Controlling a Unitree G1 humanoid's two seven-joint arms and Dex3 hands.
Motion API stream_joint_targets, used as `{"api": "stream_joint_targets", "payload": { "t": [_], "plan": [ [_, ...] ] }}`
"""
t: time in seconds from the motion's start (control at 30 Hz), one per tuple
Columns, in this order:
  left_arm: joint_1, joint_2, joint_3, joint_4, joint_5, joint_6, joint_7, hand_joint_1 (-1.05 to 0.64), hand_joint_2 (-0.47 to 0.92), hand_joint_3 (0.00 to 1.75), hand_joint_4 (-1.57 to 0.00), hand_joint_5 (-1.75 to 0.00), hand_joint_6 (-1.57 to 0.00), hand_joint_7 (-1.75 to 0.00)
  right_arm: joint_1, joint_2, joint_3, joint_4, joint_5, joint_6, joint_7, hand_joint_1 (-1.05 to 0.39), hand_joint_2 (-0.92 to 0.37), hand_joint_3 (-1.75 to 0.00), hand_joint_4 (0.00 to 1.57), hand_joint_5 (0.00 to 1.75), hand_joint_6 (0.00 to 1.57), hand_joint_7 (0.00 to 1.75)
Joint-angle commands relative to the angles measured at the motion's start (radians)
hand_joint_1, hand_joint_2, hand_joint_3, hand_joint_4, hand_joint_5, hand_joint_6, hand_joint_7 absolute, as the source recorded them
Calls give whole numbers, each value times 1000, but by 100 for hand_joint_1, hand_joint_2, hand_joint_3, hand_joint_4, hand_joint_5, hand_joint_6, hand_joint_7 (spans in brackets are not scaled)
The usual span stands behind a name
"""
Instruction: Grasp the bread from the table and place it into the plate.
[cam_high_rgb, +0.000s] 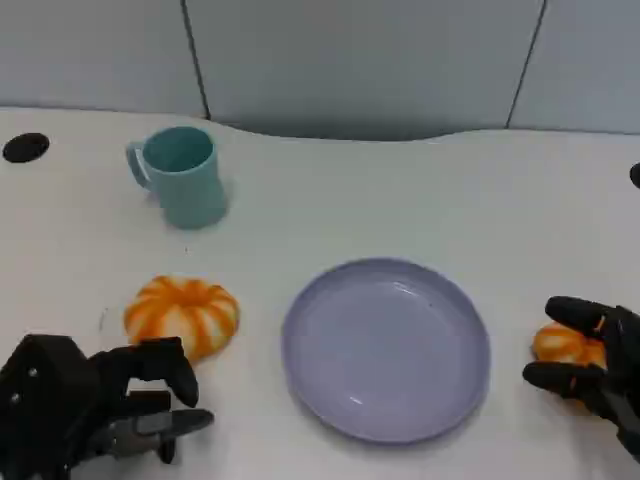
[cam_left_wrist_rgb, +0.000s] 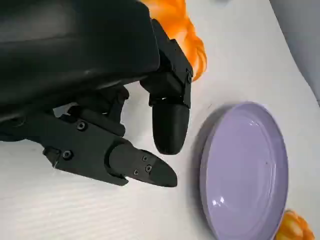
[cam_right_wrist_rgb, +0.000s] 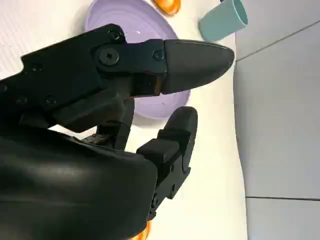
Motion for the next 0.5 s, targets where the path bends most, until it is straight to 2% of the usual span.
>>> {"api": "stream_joint_targets", "payload": {
  "t": [0.03,0.43,0.5],
  "plan": [
    [14,8,2,3,9,5,10,-45,89,4,-79,-175,-60,-175,3,-15,-4,-11,-6,-7,1,-31,-92,-45,50,100,50,66],
    [23,20,3,-44,16,50,16,-45,89,3,-76,-175,-58,-175,6,-8,-2,-14,-4,-5,-6,-31,-92,-43,49,100,50,66],
    [32,11,21,-58,-6,48,18,-40,89,3,-74,-175,-56,-175,7,-5,-1,-15,-4,-4,-10,-31,-92,-43,49,100,50,66]
  ]
}}
